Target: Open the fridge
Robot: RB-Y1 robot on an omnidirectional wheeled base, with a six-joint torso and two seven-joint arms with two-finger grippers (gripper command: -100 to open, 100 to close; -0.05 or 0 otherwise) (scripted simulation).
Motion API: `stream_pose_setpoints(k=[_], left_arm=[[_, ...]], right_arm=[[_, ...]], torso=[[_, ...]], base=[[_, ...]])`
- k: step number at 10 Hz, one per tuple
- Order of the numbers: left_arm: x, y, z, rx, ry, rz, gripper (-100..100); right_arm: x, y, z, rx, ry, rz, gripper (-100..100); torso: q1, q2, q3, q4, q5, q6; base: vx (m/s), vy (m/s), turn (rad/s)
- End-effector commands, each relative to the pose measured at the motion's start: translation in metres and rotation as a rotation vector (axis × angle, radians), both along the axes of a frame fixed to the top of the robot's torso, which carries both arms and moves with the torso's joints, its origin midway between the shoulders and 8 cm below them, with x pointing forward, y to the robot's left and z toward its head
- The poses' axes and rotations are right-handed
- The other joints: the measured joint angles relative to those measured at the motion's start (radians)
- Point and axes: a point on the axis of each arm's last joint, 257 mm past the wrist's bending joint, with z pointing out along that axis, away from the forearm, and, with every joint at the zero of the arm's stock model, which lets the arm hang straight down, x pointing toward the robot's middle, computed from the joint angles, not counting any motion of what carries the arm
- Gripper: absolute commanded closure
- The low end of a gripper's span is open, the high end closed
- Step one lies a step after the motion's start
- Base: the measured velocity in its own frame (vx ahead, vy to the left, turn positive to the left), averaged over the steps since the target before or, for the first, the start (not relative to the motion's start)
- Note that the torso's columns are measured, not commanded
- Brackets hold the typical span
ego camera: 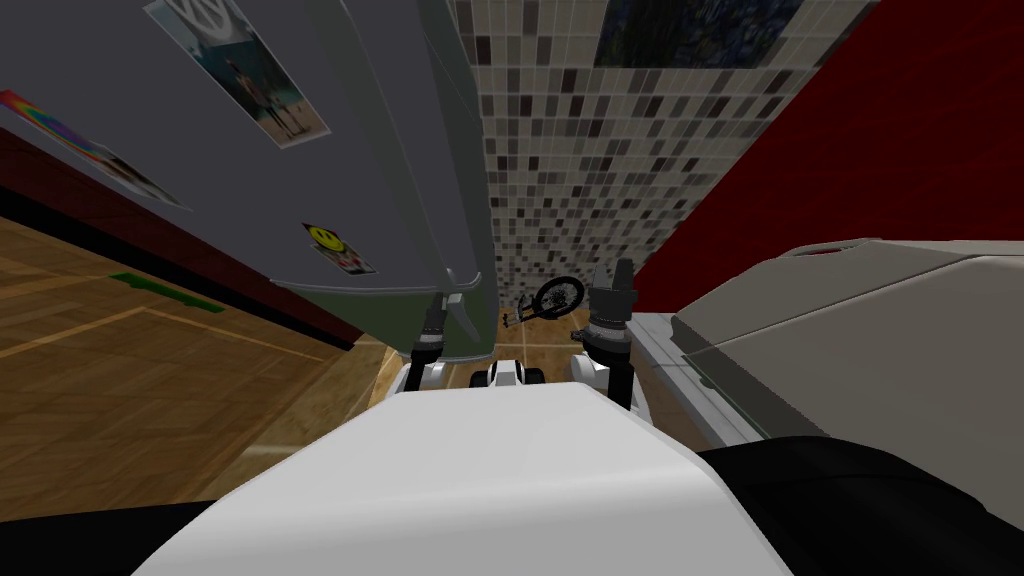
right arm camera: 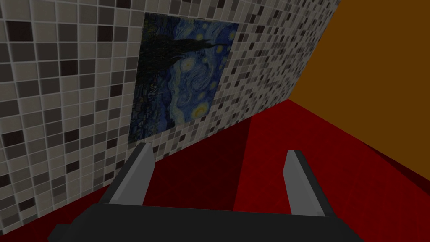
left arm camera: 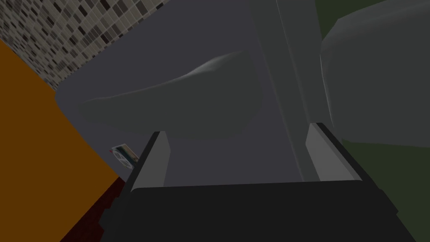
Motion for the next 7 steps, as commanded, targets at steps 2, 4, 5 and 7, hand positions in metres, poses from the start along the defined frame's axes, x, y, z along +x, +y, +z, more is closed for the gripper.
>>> stream_pose_setpoints(k=[2, 4, 5, 7], left_arm=[[0.006, 0.008, 0.006, 0.035, 0.044, 0.025, -100], [0.008, 0.012, 0.012, 0.048, 0.061, 0.043, -100], [0.009, 0.012, 0.01, 0.048, 0.07, 0.045, -100], [0.011, 0.017, 0.018, 0.059, 0.088, 0.065, -100]], right_arm=[[0.0, 0.0, 0.0, 0.0, 0.0, 0.0, 0], [0.0, 0.0, 0.0, 0.0, 0.0, 0.0, 0], [0.0, 0.0, 0.0, 0.0, 0.0, 0.0, 0], [0.0, 0.0, 0.0, 0.0, 0.0, 0.0, 0]], torso=[[-0.001, 0.002, 0.001, 0.001, 0.0, 0.001], [-0.001, 0.002, 0.001, 0.001, -0.001, 0.001], [-0.002, 0.002, 0.001, 0.001, -0.001, 0.001], [-0.002, 0.002, 0.001, 0.001, -0.001, 0.002]], base=[[0.009, -0.034, 0.001], [0.004, -0.036, -0.005], [0.002, -0.027, 0.012], [0.004, -0.028, -0.008]])
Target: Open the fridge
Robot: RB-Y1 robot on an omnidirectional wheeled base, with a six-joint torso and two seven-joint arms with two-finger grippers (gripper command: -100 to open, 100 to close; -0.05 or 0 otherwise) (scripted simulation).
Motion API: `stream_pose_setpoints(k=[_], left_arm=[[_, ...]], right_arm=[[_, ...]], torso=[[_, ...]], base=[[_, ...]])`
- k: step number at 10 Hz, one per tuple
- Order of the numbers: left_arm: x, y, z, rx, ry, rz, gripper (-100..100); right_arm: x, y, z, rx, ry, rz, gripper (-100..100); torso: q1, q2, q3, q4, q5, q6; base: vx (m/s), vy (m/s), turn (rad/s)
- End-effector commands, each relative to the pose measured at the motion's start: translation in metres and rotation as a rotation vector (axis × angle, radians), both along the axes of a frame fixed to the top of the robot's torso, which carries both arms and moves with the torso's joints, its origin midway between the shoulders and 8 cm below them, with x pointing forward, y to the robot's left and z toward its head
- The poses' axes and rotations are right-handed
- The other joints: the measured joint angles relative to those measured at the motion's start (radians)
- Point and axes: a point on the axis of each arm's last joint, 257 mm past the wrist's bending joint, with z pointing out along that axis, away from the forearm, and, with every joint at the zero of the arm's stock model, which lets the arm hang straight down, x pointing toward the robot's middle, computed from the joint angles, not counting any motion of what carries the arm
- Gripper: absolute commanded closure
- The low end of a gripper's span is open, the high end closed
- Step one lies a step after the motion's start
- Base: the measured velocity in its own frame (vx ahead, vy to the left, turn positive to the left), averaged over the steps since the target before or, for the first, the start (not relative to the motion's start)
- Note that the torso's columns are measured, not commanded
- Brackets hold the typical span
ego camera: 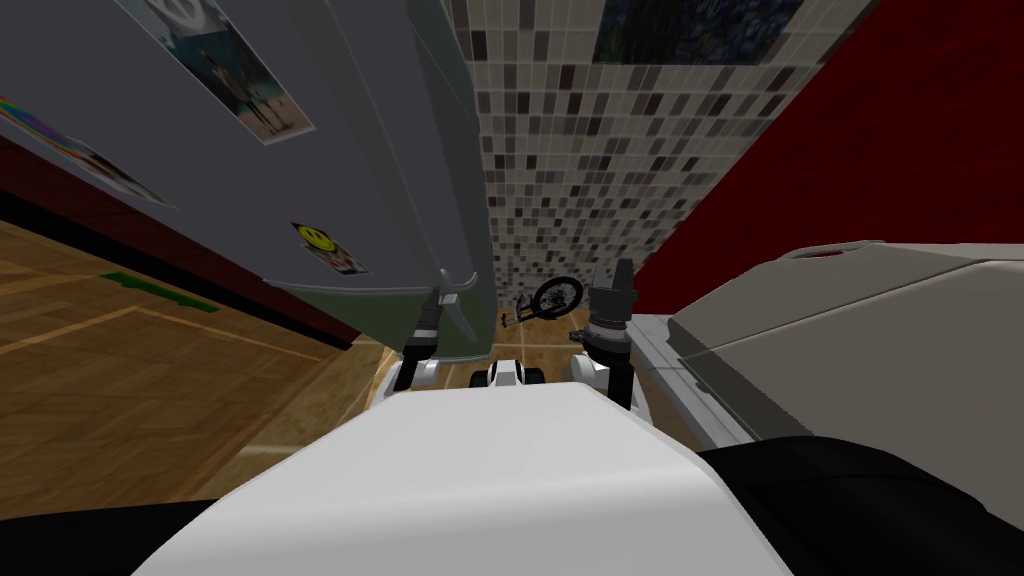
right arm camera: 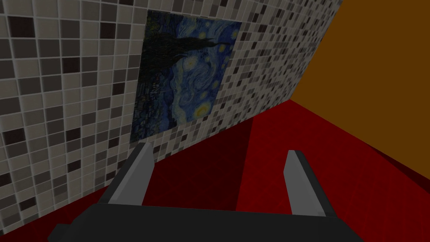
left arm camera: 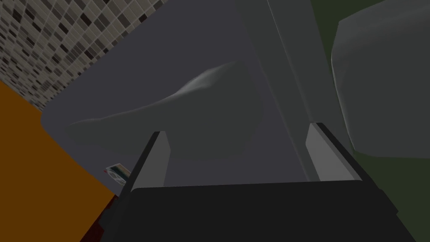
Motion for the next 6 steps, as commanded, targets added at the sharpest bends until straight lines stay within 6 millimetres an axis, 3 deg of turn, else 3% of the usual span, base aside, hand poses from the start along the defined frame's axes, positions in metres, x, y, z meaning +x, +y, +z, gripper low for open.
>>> stream_pose_setpoints(k=[1, 6], left_arm=[[0.003, 0.002, 0.004, 0.007, 0.02, 0.016, -100], [0.005, 0.012, 0.018, 0.023, 0.063, 0.063, -100]], right_arm=[[0.0, 0.0, 0.0, 0.0, 0.0, 0.0, 0], [0.0, 0.0, 0.0, 0.0, 0.0, 0.0, 0]], torso=[[0.0, 0.0, 0.0, 0.0, 0.0, -0.001], [0.002, 0.0, 0.0, 0.001, 0.0, -0.001]], base=[[0.008, -0.027, -0.008], [0.002, -0.032, 0.0]])
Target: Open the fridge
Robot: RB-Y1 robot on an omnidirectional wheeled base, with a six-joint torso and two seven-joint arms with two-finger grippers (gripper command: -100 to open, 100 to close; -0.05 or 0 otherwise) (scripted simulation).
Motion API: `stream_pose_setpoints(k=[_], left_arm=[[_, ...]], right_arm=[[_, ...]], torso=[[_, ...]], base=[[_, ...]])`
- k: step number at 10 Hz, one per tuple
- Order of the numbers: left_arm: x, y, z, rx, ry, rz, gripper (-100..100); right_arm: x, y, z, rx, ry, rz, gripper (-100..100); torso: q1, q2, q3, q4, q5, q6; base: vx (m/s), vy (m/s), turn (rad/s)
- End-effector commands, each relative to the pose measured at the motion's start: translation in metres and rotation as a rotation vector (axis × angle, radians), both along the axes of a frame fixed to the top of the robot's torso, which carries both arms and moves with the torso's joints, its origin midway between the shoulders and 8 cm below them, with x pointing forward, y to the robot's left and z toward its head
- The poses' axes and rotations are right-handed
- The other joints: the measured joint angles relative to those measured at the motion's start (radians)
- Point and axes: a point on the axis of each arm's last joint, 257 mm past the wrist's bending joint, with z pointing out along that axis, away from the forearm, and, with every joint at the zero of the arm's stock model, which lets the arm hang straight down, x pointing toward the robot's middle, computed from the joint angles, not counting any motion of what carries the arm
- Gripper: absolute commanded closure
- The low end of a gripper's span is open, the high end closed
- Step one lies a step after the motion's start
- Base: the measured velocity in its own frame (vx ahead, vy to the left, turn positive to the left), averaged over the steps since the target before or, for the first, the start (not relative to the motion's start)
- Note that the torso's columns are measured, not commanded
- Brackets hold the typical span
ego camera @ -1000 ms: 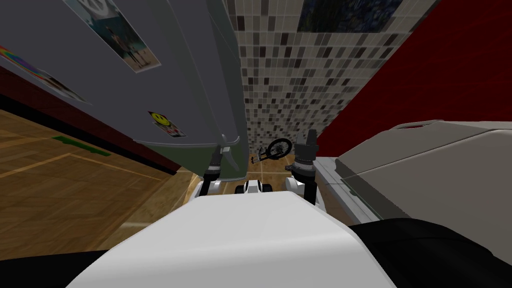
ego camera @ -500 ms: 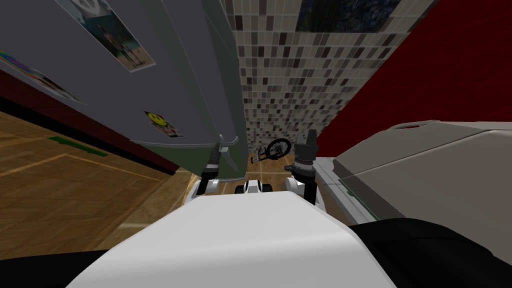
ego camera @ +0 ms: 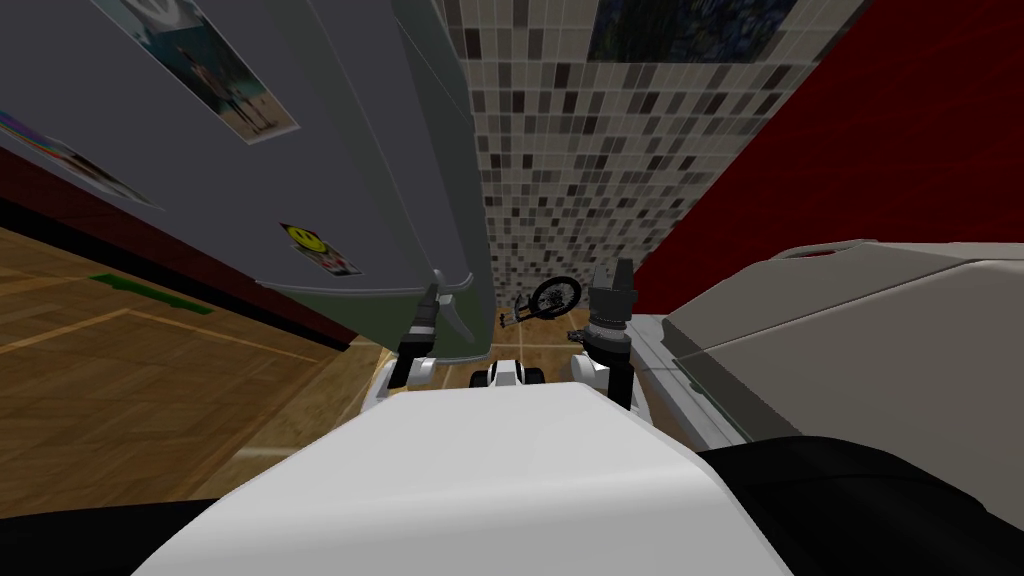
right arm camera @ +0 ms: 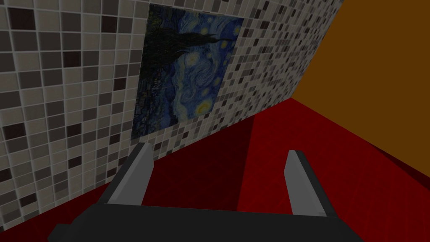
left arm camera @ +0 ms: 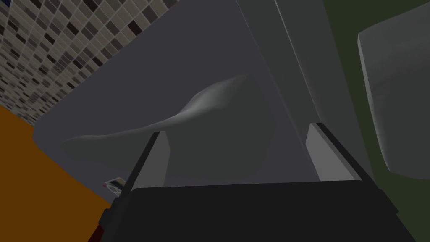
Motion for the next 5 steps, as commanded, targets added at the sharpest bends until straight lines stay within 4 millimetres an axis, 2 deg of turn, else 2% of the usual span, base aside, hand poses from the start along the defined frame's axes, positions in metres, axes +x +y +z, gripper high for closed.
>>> stream_pose_setpoints(k=[1, 5], left_arm=[[0.0019, 0.0047, 0.0041, 0.004, 0.022, 0.021, -100], [0.003, 0.014, 0.0108, 0.012, 0.068, 0.063, -100]], right_arm=[[0.0, 0.0, 0.0, 0.0, 0.0, 0.0, 0], [0.0, 0.0, 0.0, 0.0, 0.0, 0.0, 0]], torso=[[-0.001, -0.001, -0.001, 0.0, 0.0, 0.0], [-0.001, -0.003, -0.002, -0.001, 0.0, 0.001]], base=[[0.001, -0.027, 0.006], [0.002, -0.03, 0.001]])
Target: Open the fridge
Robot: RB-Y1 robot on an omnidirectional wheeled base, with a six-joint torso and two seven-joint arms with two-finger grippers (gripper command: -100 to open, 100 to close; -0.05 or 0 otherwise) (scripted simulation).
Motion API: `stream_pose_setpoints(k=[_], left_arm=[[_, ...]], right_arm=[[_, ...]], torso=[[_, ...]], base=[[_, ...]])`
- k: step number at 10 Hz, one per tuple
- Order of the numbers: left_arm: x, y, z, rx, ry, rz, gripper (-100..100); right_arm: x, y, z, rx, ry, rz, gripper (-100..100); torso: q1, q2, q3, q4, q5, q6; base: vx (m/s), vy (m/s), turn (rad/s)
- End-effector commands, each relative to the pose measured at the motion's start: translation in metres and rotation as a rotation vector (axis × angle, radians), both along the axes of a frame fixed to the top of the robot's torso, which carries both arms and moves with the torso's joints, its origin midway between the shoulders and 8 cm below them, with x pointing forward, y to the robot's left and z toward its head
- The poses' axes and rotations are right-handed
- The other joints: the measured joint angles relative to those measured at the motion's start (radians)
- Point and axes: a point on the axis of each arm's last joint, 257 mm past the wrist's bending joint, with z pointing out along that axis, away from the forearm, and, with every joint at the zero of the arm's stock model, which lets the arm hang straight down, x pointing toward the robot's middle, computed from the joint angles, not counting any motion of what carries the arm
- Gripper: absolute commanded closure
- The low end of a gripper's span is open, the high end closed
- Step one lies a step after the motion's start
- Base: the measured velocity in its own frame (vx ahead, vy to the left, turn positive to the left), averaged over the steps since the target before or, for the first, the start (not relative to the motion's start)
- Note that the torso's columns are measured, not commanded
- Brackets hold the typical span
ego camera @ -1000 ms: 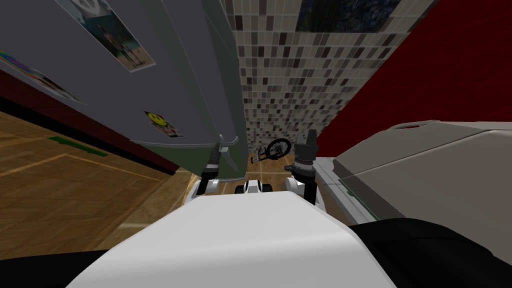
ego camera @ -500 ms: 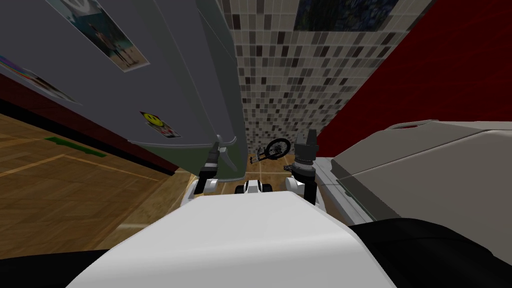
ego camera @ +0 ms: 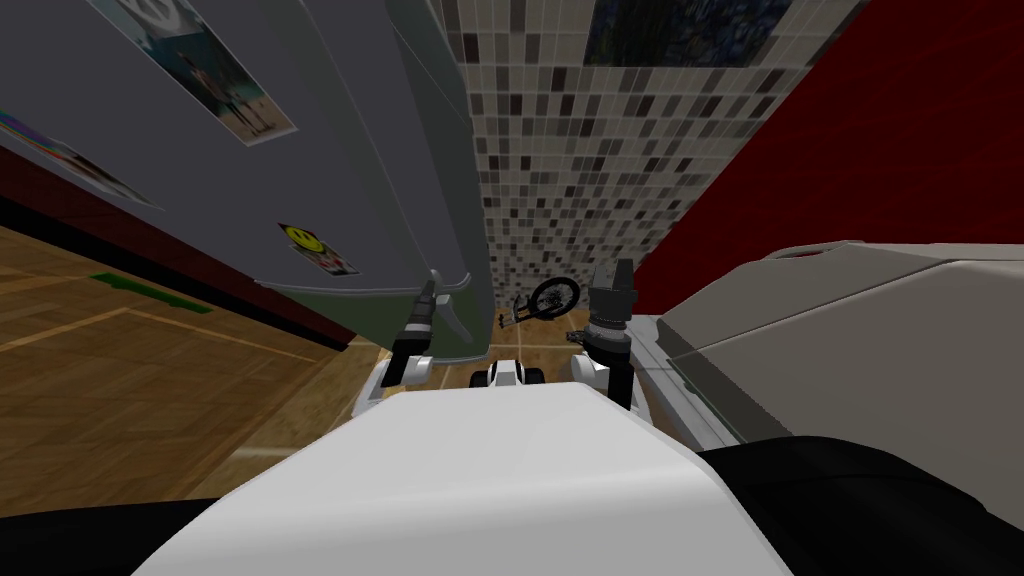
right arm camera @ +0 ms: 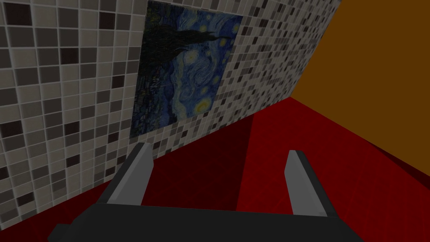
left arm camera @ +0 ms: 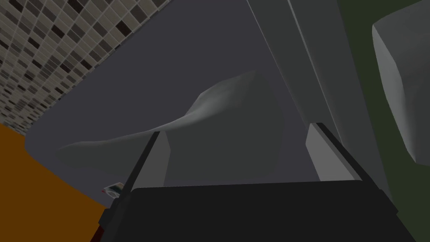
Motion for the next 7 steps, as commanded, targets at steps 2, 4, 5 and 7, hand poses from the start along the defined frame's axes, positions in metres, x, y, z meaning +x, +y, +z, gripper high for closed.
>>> stream_pose_setpoints(k=[2, 4, 5, 7], left_arm=[[0.002, 0.007, 0.003, 0.005, 0.039, 0.032, -100], [0.002, 0.011, 0.004, 0.007, 0.059, 0.047, -100], [0.001, 0.014, 0.006, 0.009, 0.072, 0.06, -100], [0.001, 0.018, 0.005, 0.01, 0.096, 0.077, -100]], right_arm=[[0.0, 0.0, 0.0, 0.0, 0.0, 0.0, 0], [0.0, 0.0, 0.0, 0.0, 0.0, 0.0, 0], [0.0, 0.0, 0.0, 0.0, 0.0, 0.0, 0], [0.0, 0.0, 0.0, 0.0, 0.0, 0.0, 0]], torso=[[0.0, -0.002, -0.002, 0.0, -0.001, 0.001], [-0.002, -0.003, -0.003, 0.001, -0.002, 0.001], [-0.001, -0.003, -0.002, 0.0, -0.001, 0.002], [-0.001, -0.004, -0.004, 0.0, -0.001, 0.002]], base=[[0.0, -0.023, -0.002], [0.0, -0.035, 0.002], [0.001, -0.024, 0.001], [0.003, -0.023, 0.001]])
